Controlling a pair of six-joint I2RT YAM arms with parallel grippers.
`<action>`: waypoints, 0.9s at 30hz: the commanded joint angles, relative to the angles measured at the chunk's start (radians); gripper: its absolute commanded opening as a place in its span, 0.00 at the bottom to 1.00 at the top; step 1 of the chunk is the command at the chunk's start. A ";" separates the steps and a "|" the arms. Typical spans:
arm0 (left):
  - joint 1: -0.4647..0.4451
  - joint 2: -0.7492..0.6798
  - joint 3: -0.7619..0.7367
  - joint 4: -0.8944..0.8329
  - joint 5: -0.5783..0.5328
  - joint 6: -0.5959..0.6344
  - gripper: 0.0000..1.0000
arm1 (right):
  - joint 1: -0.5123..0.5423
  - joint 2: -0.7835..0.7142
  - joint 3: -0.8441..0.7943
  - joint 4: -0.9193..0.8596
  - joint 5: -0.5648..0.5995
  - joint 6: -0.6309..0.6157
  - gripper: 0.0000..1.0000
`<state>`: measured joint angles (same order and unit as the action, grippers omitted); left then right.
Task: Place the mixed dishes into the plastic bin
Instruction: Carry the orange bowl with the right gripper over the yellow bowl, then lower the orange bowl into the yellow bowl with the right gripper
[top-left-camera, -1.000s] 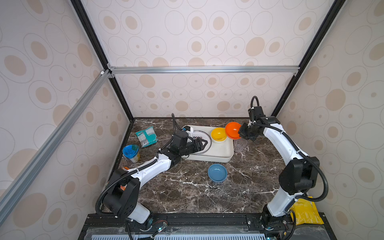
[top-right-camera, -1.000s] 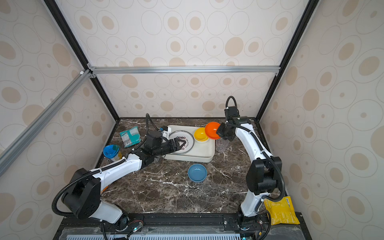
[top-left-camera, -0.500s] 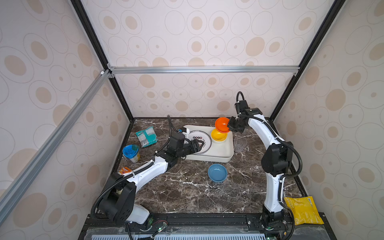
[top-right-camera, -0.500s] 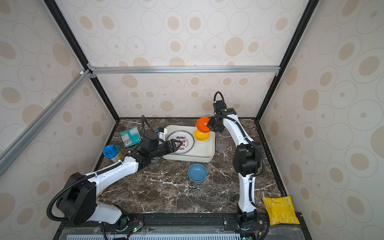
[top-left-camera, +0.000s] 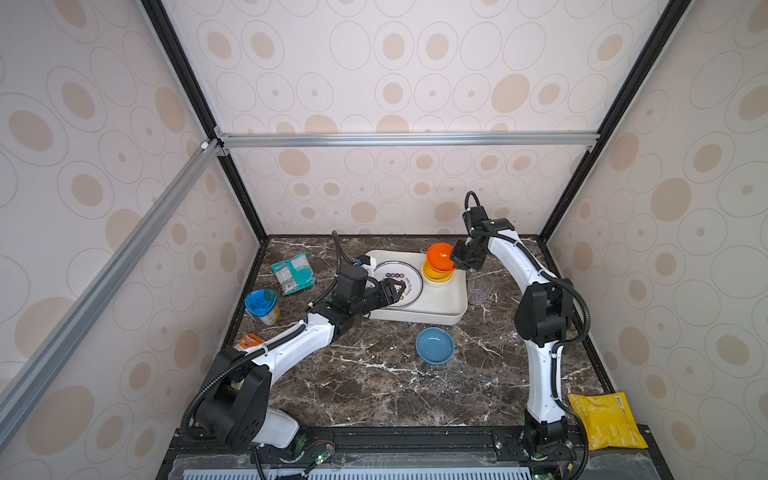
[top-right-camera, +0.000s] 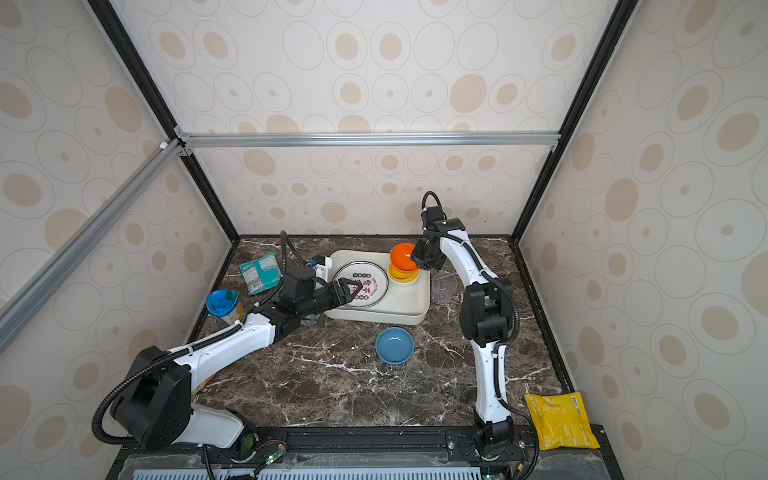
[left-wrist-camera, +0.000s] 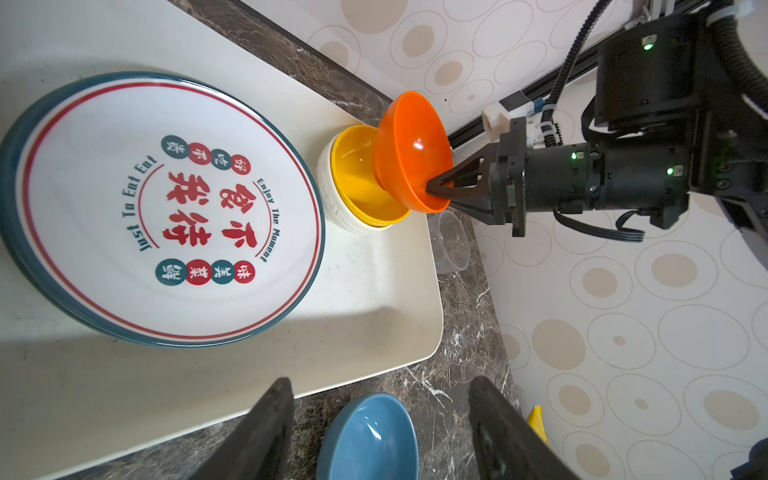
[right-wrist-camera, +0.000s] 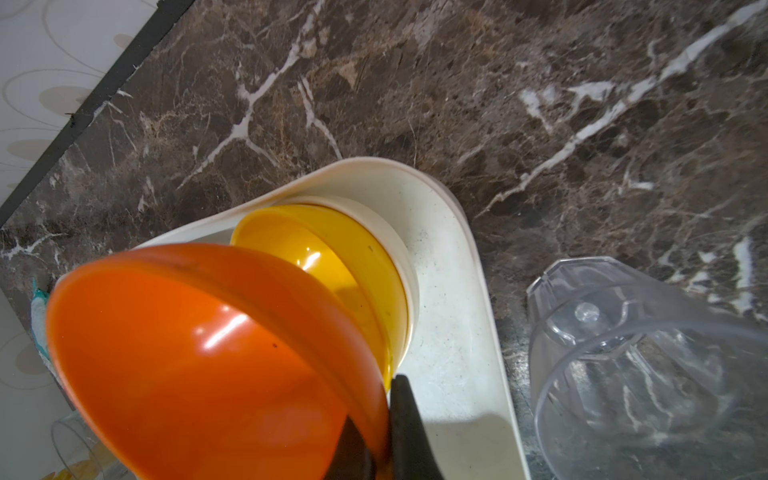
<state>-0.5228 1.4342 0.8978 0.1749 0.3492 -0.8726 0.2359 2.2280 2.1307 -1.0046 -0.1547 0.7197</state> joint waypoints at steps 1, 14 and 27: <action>0.007 -0.023 0.001 -0.004 -0.003 -0.008 0.67 | 0.009 0.016 0.011 -0.009 -0.001 0.003 0.00; 0.009 -0.040 -0.021 0.004 -0.007 -0.015 0.67 | 0.015 0.059 0.026 -0.013 -0.009 0.004 0.00; 0.010 -0.046 -0.034 0.011 -0.006 -0.020 0.67 | 0.022 0.089 0.067 -0.047 -0.014 -0.002 0.20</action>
<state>-0.5213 1.4166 0.8673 0.1772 0.3496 -0.8799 0.2451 2.3058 2.1654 -1.0218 -0.1627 0.7151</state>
